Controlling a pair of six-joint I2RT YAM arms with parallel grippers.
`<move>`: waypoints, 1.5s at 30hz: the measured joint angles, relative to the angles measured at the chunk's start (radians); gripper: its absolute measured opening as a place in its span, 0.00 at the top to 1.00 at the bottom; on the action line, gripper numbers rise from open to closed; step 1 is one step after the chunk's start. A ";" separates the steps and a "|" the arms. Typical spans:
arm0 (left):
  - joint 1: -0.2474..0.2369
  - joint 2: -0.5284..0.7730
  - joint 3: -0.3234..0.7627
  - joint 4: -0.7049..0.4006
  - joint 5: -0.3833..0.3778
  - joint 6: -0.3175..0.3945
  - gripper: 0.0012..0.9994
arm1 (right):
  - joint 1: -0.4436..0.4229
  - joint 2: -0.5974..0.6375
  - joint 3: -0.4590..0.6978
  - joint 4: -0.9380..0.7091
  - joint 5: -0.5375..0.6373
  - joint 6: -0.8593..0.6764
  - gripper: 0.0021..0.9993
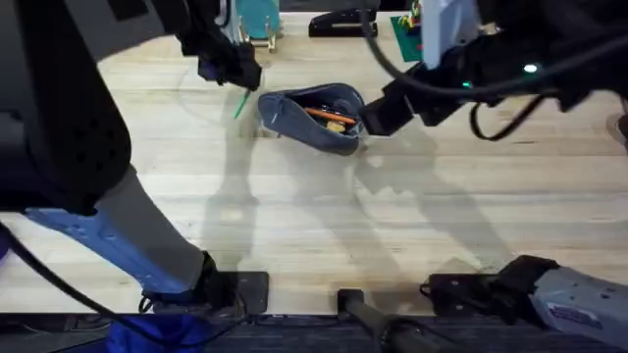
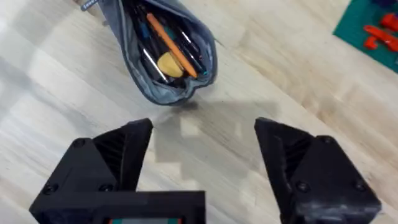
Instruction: Unzip the bag, pick up the pens from the table one at a time and place them inside, then zip the bag closed.
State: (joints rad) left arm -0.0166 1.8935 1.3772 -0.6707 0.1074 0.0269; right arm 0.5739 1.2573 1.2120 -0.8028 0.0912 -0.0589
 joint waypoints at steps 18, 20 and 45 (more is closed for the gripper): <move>-0.116 0.000 0.304 -0.292 0.000 0.163 0.96 | -0.166 -0.167 0.000 -0.192 0.030 0.124 0.00; -0.144 0.000 0.333 -0.316 0.000 0.188 0.96 | -0.186 -0.175 0.000 -0.204 0.030 0.134 0.00; -0.260 0.000 0.496 -0.605 0.540 0.919 0.96 | -0.345 -0.177 0.000 -0.274 0.029 0.172 0.00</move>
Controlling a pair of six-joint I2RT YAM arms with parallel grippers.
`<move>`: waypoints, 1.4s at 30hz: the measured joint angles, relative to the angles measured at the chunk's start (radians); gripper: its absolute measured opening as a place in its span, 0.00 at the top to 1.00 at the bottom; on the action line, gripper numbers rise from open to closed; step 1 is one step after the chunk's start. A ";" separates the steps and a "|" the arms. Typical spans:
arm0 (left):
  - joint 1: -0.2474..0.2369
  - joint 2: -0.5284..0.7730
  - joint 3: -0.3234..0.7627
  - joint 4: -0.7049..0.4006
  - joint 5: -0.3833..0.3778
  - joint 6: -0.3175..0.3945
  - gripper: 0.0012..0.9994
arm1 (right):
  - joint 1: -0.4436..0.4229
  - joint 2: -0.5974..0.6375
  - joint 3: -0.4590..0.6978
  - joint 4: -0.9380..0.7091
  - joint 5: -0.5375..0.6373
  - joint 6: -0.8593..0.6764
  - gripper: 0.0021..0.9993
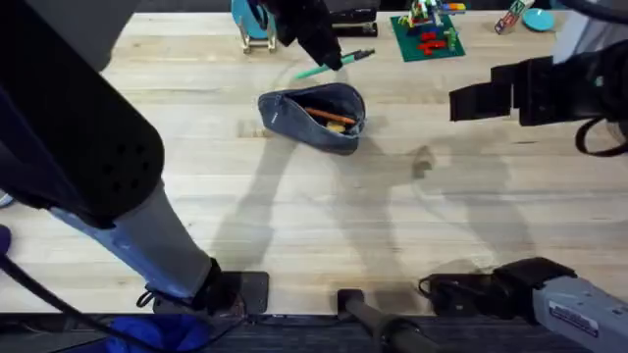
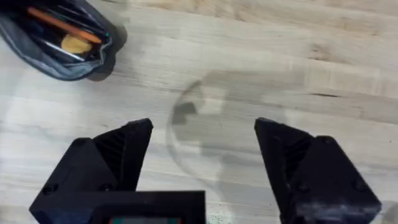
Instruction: Unzip the bag, pick up the pens from the table one at a time and place them inside, then zip the bag closed.
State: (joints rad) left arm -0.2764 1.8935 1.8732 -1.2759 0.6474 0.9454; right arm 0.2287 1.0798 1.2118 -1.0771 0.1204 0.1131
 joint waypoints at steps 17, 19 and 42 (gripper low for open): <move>-0.006 0.003 0.000 -0.064 0.090 0.277 0.96 | -0.010 0.000 0.000 0.001 0.000 0.000 0.00; -0.011 0.014 0.002 -0.065 0.090 0.279 0.96 | -0.010 0.000 0.000 0.001 0.000 0.000 0.00; -0.021 0.217 0.003 -0.079 -0.096 0.281 0.96 | -0.010 0.000 0.000 0.001 0.000 0.000 0.00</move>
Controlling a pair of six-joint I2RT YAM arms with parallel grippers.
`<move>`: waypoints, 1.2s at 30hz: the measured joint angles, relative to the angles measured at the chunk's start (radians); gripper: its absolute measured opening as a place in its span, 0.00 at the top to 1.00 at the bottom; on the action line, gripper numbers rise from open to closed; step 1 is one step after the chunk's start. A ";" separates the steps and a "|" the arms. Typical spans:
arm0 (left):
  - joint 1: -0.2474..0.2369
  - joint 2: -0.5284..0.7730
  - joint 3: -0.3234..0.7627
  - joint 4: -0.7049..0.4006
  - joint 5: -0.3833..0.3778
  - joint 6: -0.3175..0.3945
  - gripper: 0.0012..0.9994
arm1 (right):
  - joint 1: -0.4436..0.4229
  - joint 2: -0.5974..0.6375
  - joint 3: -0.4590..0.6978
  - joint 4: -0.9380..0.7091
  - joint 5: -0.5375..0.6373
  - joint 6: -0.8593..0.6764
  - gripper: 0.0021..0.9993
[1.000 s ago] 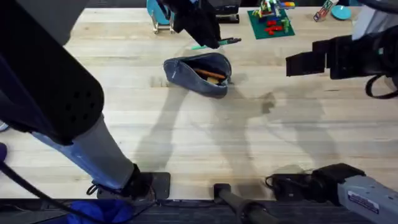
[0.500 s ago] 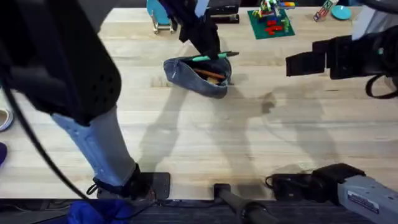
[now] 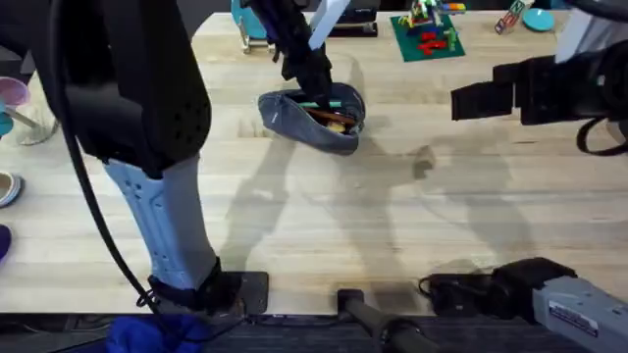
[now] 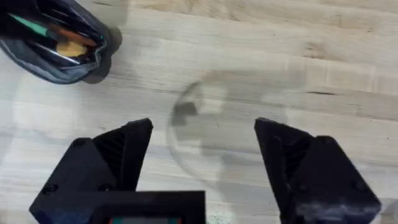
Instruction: Unzip the bag, pick up the pens from the table one at a time and place them inside, then zip the bag closed.
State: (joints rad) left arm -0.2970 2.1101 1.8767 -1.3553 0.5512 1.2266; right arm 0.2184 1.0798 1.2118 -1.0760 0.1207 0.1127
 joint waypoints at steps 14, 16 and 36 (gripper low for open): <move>-0.005 0.003 0.000 0.017 -0.103 -0.002 0.96 | 0.000 0.000 0.000 0.005 0.000 0.000 0.00; -0.005 0.003 0.000 0.017 -0.107 -0.004 0.96 | 0.000 0.000 0.000 0.005 0.000 0.000 0.00; -0.008 0.003 0.000 0.011 -0.110 -0.010 0.00 | 0.000 0.000 0.000 0.005 0.000 0.000 0.00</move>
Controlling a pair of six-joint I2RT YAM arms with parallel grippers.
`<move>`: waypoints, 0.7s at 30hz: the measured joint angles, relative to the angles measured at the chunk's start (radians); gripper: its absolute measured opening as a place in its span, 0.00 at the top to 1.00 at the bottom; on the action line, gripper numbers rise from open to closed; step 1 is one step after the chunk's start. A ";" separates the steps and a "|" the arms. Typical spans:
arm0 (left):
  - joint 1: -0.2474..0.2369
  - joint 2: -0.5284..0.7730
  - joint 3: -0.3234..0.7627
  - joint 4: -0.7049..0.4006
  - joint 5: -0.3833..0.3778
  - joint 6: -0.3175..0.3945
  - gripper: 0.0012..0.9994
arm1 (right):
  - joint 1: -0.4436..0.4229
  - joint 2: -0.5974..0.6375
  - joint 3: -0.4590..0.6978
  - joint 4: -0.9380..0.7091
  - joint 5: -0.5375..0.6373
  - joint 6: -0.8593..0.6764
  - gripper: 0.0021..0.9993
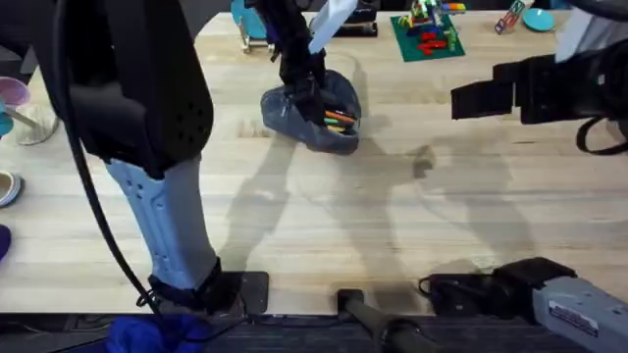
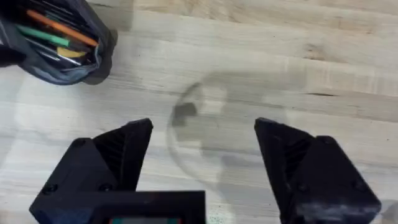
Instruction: Unzip the bag, pick up the pens from the table one at a time and place them inside, then zip the bag closed.
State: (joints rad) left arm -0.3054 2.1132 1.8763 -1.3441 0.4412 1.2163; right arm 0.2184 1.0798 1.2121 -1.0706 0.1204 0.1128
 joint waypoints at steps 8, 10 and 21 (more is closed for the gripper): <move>0.000 0.000 0.000 -0.010 0.000 0.000 0.00 | 0.000 0.000 0.000 0.000 0.000 0.000 0.00; 0.000 0.000 0.000 -0.015 0.002 0.000 0.00 | 0.000 0.000 0.000 0.000 0.000 0.000 0.00; 0.001 -0.081 -0.006 -0.036 -0.008 -0.001 0.00 | 0.000 0.000 0.000 0.000 0.000 0.000 0.00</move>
State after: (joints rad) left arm -0.3046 2.0317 1.8702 -1.3804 0.4328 1.2156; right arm 0.2184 1.0798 1.2118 -1.0706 0.1207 0.1127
